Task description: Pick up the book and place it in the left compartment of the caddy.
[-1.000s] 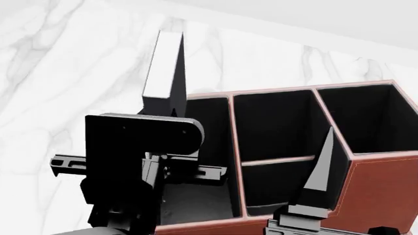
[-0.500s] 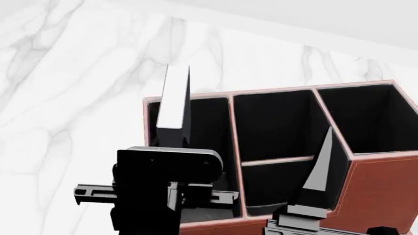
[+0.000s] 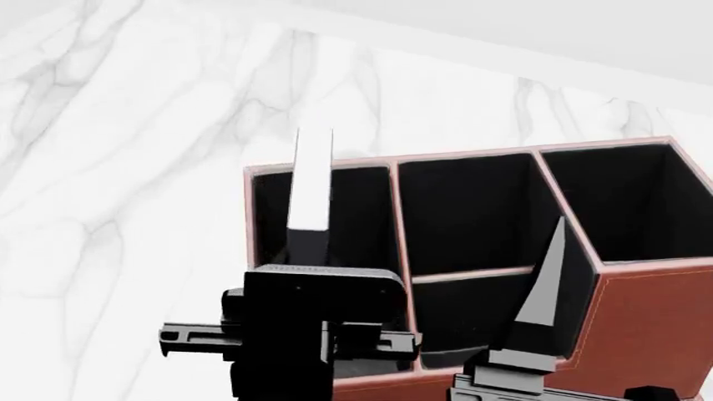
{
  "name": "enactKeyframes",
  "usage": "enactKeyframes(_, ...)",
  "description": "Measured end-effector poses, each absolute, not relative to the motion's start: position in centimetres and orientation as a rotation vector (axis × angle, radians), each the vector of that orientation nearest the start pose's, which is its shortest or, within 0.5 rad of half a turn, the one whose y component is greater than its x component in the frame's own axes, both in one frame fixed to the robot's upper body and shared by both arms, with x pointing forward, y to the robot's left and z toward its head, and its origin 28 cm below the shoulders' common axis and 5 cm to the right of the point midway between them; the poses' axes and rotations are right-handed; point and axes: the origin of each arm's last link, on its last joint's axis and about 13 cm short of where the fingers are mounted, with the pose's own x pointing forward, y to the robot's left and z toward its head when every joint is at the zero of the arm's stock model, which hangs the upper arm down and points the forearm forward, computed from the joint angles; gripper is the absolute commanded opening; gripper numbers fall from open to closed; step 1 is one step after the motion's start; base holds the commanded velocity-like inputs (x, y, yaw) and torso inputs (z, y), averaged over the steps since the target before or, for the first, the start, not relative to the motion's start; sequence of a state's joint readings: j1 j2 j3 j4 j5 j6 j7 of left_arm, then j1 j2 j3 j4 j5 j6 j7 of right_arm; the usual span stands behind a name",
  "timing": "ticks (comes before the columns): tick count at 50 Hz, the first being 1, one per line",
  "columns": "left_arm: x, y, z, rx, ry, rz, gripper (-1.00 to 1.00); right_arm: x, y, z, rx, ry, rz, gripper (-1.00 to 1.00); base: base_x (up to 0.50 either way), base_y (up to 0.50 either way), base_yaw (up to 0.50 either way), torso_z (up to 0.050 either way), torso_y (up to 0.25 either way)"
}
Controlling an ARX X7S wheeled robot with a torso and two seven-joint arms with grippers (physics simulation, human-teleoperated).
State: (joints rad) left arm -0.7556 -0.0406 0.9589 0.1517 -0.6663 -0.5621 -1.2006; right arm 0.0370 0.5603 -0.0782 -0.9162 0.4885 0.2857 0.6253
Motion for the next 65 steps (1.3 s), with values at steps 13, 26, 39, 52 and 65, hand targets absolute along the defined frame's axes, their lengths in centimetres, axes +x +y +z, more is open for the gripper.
enactKeyframes(13, 25.5, 2.8, 12.6, 0.086, -0.012, 0.055, -1.0, 16.5, -12.3, 18.4, 0.053, -0.515, -0.106, 1.0, 0.0, 0.0, 0.0, 0.001, 0.002)
enactKeyframes(26, 26.6, 2.4, 11.0, 0.098, 0.0, 0.091, -1.0, 16.6, -12.3, 18.3, 0.053, -0.513, -0.103, 1.0, 0.0, 0.0, 0.0, 0.0, 0.002)
enactKeyframes(39, 27.3, 2.4, 9.5, 0.094, 0.029, 0.123, -1.0, 16.6, -12.3, 18.2, 0.053, -0.511, -0.101, 1.0, 0.0, 0.0, 0.0, 0.0, 0.002)
enactKeyframes(52, 27.8, 2.8, 8.3, 0.094, 0.047, 0.136, -1.0, 16.6, -12.2, 18.2, 0.053, -0.511, -0.101, 1.0, 0.0, 0.0, 0.0, 0.001, 0.001)
enactKeyframes(65, 28.3, 3.2, 7.8, 0.081, 0.047, 0.128, -1.0, 16.6, -12.3, 18.2, 0.054, -0.512, -0.103, 1.0, 0.0, 0.0, 0.0, 0.0, 0.002)
